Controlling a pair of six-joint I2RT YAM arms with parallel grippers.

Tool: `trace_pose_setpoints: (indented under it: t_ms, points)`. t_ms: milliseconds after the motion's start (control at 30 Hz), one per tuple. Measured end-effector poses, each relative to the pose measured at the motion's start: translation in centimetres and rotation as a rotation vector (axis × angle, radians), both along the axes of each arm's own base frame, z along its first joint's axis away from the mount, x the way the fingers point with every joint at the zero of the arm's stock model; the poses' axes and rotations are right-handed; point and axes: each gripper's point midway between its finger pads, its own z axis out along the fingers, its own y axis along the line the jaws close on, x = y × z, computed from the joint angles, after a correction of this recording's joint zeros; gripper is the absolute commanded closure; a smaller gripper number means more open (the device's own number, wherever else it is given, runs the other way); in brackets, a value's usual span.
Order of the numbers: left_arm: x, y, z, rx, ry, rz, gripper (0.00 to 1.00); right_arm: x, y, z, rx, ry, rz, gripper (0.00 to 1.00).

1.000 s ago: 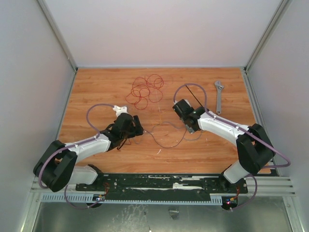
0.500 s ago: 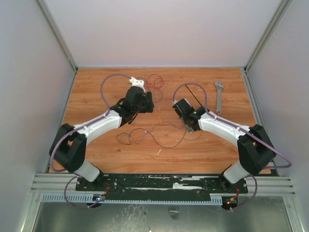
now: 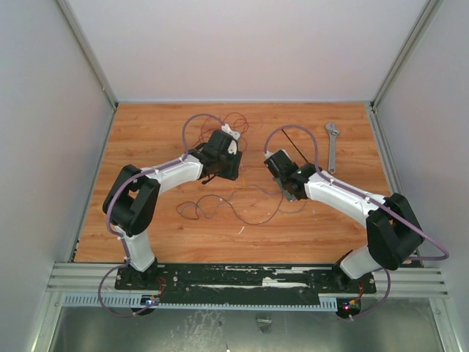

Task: Zip-tie the wires
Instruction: Straighten the cable at the center of the board.

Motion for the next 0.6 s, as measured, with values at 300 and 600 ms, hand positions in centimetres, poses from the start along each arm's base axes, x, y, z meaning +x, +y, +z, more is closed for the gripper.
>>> trace_pose_setpoints:
  t_ms: [300, 600]
  points:
    - [-0.9, -1.3, 0.6, -0.084, 0.072, 0.003, 0.48, -0.2, -0.1, 0.1, 0.009, -0.003, -0.003, 1.0]
    - [-4.1, -1.2, -2.7, -0.181, 0.235, 0.125, 0.5, -0.4, 0.1, 0.0, 0.02, 0.002, -0.001, 1.0]
